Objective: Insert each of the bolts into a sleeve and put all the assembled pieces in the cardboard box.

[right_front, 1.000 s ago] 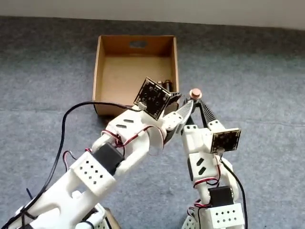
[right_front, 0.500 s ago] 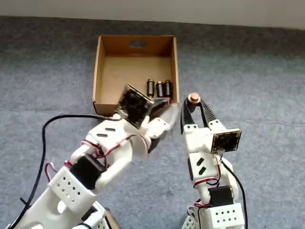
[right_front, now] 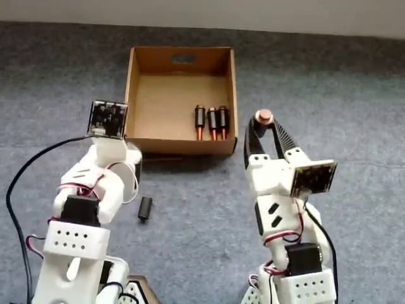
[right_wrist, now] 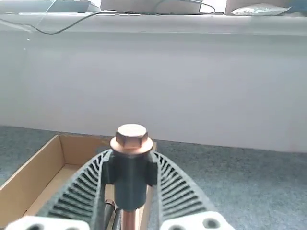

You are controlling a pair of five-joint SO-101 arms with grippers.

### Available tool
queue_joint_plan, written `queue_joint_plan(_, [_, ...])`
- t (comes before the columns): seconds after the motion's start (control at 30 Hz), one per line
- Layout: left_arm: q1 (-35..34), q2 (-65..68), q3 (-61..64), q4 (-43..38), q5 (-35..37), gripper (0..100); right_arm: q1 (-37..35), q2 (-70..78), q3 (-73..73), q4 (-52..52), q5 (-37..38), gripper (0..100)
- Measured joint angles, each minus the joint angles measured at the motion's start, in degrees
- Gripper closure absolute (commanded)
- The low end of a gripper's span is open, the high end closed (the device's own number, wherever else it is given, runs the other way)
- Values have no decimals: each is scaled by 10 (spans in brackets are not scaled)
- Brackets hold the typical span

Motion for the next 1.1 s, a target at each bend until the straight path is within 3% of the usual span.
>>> queue_joint_plan(0.2, [-24, 0, 69, -4, 1, 989, -6, 189, -131, 0, -4, 992])
queue_joint_plan(0.6, [-31, 0, 179, -135, 1, 990, -68, 561, -353, 0, -57, 992])
queue_joint_plan(1.1, [-32, 0, 184, -145, 1, 990, -121, 919, -607, 1, -100, 992])
